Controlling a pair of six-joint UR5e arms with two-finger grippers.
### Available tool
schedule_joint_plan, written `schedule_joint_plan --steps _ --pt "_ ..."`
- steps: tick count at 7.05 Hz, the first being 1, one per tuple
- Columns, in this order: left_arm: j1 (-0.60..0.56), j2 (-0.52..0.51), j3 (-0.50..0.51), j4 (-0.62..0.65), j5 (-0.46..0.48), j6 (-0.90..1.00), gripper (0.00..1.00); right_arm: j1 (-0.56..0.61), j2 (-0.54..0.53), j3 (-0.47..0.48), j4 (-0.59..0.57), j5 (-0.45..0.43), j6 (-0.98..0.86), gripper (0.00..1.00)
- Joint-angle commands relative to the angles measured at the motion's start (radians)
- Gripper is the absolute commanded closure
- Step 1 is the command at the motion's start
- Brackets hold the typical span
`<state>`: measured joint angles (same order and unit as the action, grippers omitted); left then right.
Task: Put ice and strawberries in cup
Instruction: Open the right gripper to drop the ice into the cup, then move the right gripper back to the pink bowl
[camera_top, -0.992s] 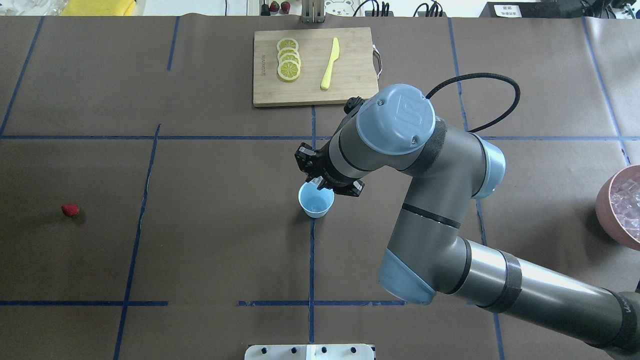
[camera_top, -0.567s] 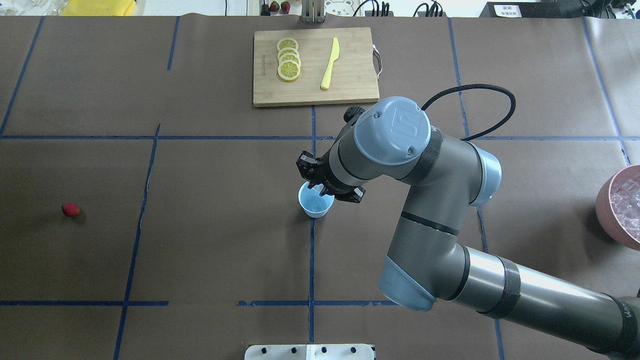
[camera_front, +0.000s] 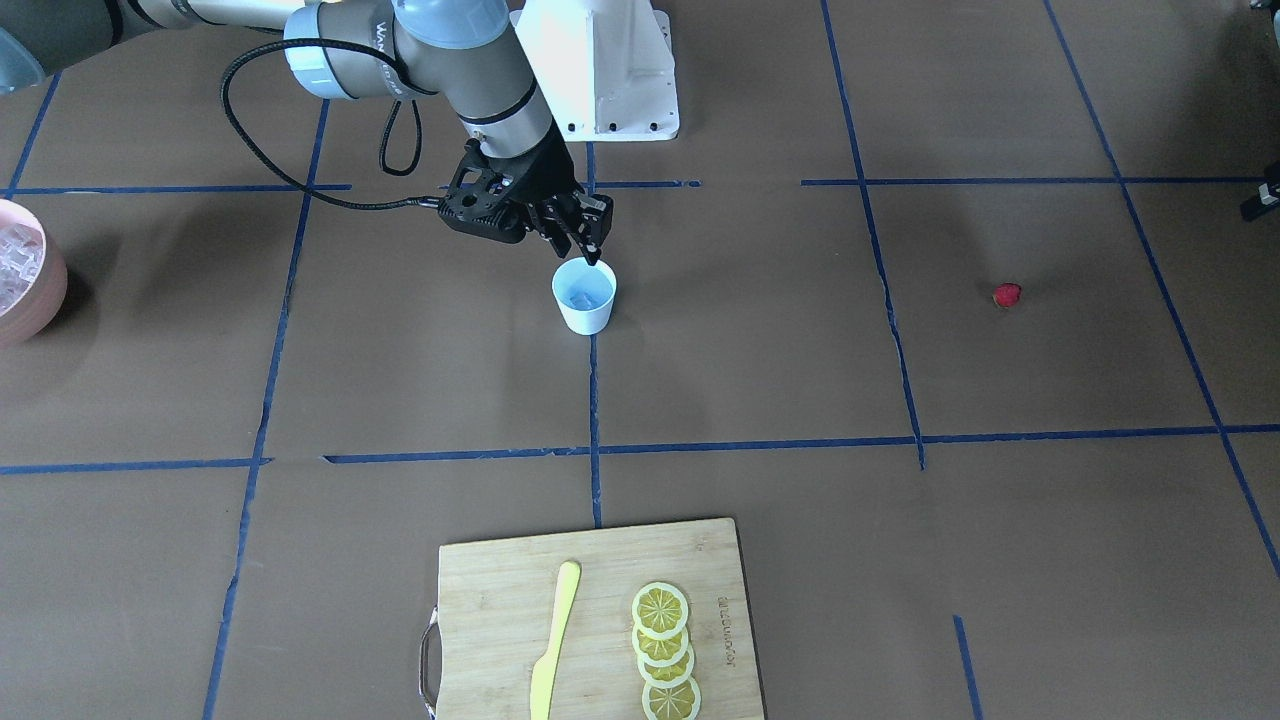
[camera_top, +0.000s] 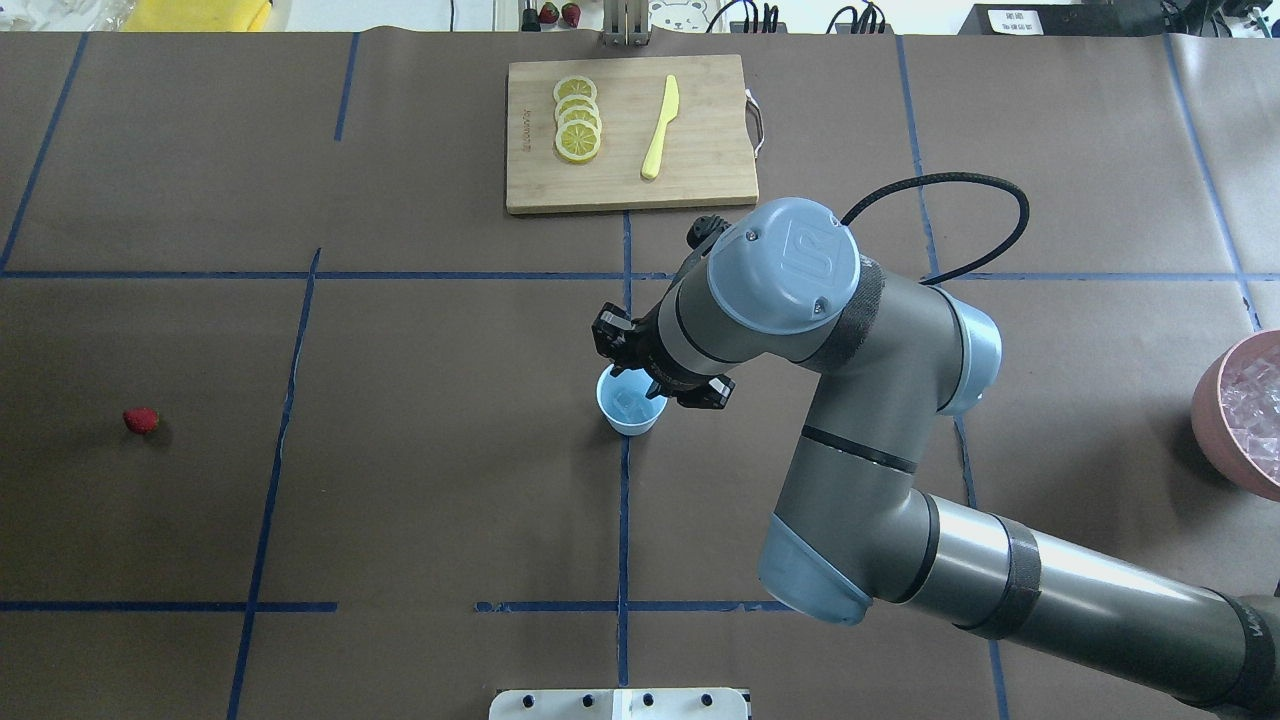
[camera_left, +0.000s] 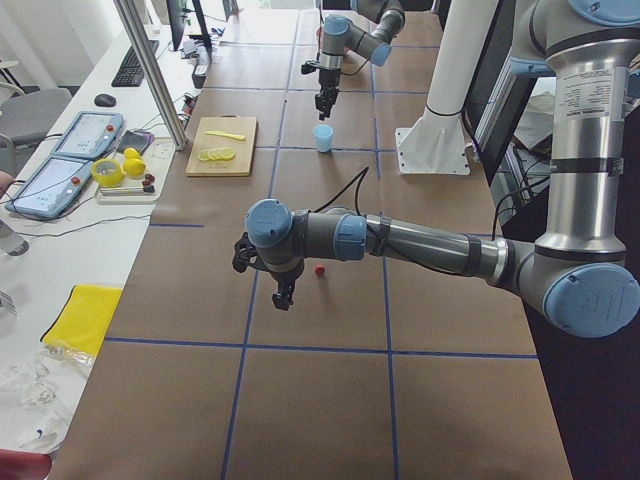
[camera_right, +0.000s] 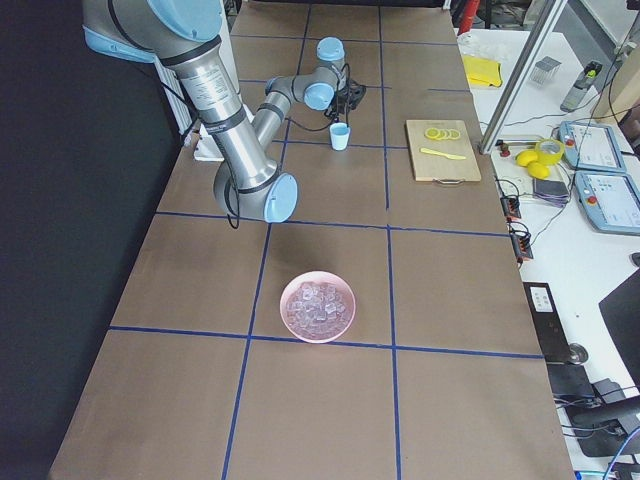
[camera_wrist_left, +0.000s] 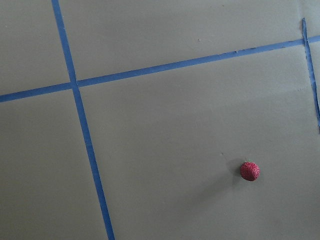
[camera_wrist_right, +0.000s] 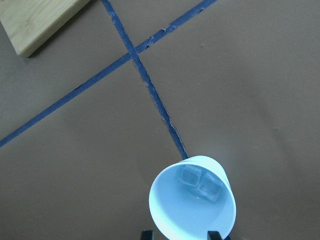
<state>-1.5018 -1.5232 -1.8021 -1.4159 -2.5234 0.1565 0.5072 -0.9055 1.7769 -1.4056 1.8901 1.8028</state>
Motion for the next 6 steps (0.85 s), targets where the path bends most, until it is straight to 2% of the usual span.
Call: schedule_joint_plan --steps 1,3,4,6 --pt "0.000 0.000 0.000 0.000 0.000 0.000 0.00 0.060 -0.051 0.050 -0.004 0.026 -0.005 0.52" --pt "0.000 0.000 0.001 0.000 0.000 0.000 0.00 0.201 -0.284 0.217 -0.006 0.160 -0.195 0.49" --pt "0.000 0.000 0.001 0.000 0.000 0.000 0.00 0.287 -0.400 0.264 -0.004 0.228 -0.324 0.49" --pt "0.000 0.000 0.003 0.000 0.000 0.000 0.00 0.466 -0.635 0.300 0.005 0.341 -0.701 0.45"
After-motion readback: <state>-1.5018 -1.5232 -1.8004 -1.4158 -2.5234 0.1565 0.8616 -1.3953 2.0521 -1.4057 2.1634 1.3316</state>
